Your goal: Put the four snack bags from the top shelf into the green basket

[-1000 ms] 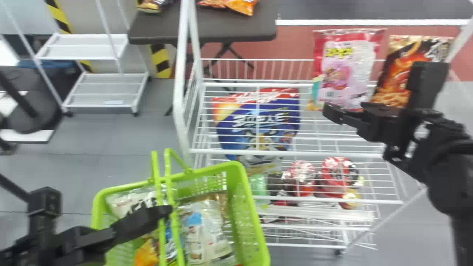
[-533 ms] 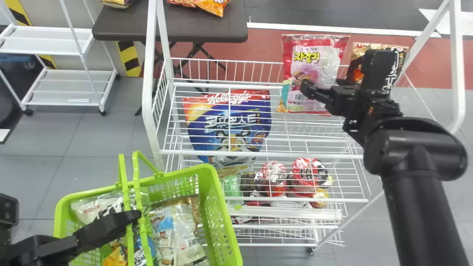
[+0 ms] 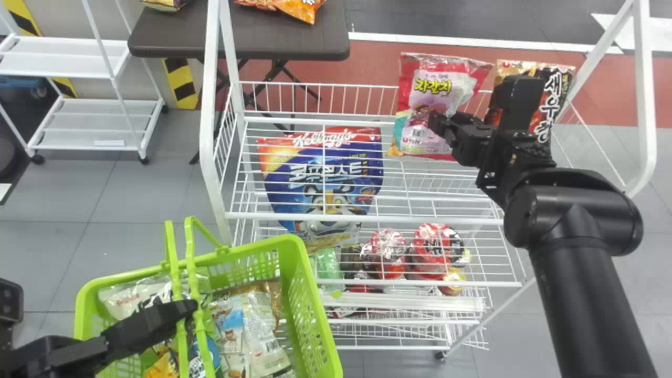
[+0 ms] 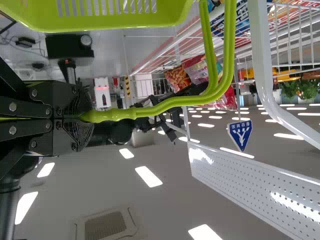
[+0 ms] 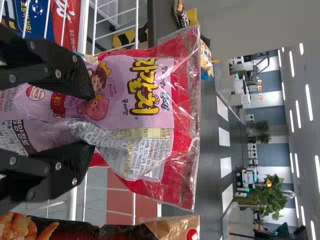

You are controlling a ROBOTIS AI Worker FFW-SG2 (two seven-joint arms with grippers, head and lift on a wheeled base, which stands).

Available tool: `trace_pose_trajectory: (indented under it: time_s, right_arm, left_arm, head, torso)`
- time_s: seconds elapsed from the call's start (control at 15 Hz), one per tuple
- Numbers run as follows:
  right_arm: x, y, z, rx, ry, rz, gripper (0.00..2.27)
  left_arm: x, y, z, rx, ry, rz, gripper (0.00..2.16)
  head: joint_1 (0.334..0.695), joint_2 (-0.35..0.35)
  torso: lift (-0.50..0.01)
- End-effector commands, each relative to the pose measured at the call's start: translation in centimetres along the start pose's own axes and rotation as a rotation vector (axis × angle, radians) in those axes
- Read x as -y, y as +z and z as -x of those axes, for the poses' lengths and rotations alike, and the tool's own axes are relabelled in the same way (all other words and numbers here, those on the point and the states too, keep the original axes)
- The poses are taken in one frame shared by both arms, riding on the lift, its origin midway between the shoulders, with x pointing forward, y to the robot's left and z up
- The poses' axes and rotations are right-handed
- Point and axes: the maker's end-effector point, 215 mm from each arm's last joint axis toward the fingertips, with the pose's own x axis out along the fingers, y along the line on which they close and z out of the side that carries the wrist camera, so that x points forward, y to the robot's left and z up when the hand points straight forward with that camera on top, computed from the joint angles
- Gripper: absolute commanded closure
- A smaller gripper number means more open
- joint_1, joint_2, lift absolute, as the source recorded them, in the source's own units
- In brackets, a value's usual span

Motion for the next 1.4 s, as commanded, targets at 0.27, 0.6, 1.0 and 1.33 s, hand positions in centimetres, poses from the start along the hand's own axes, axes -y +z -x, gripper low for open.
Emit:
trace_pose_trajectory:
  time_s: [0.27, 0.6, 1.0, 1.33]
  right_arm:
    - [-3.2, 1.0, 6.7, 0.019, 0.068, -0.074, 2.25]
    - [-9.3, 1.2, 16.4, 0.019, 0.184, -0.112, 2.25]
    - [-17.5, -3.9, 25.2, -0.210, 0.401, -0.245, 2.25]
    - [-27.8, -7.2, 27.2, -0.327, 0.634, -0.306, 2.26]
  left_arm:
    - [0.2, -0.1, 0.2, 0.003, -0.012, 0.008, 2.14]
    - [0.3, 0.1, 0.1, 0.002, -0.015, 0.006, 2.14]
    - [0.2, 0.3, -0.1, 0.003, -0.019, 0.007, 2.14]
    - [0.3, 0.3, -0.2, 0.004, -0.020, 0.007, 2.14]
  head:
    - [0.695, -0.069]
    - [0.695, -0.029]
    - [0.695, 0.051]
    - [0.695, 0.218]
  torso:
    - [0.000]
    - [0.000]
    - [0.000]
    - [0.000]
